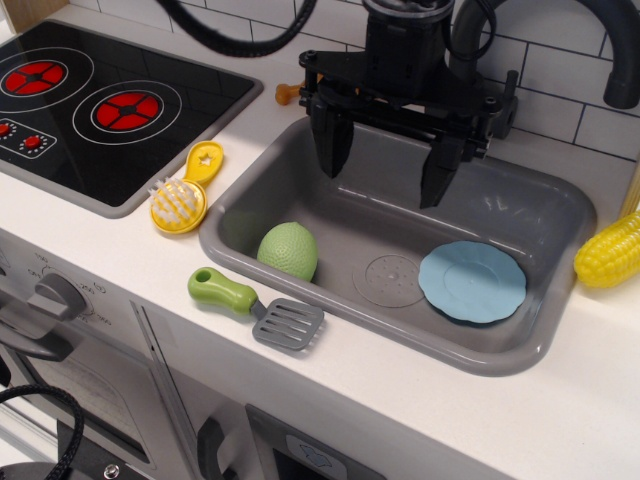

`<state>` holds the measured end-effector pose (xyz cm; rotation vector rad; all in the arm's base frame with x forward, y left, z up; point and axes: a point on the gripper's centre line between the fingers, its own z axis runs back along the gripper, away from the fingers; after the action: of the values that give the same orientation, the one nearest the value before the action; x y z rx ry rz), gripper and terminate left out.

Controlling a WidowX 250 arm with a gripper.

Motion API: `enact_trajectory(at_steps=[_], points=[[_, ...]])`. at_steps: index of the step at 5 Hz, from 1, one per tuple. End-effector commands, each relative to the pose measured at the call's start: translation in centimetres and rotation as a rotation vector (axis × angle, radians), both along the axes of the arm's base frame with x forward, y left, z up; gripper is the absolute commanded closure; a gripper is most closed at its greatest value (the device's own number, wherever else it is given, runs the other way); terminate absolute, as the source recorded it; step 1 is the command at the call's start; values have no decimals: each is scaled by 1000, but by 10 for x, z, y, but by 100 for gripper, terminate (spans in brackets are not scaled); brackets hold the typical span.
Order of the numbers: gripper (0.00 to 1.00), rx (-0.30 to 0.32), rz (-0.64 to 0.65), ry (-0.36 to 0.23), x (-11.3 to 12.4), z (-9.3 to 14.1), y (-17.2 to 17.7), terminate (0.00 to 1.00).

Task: Put spatula on plate sink

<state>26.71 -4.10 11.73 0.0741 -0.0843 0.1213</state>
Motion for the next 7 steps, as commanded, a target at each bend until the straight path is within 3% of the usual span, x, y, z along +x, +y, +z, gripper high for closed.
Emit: enact_trajectory(at_steps=[1,2,3,4,5,6,7], points=[[0,0,0,0,0,0,0,0],[0,9,-250,-28,-8,-4,8,0],[0,-46,-499,-18,-12,-3,25,0],[0,-98,-744,66,-17,-9,39,0],[0,-110,-990,145,-30,-14,50,0],[0,-28,-1235,167,-50,-21,59,0],[0,50,-1364,154,-58,-33,71,0]])
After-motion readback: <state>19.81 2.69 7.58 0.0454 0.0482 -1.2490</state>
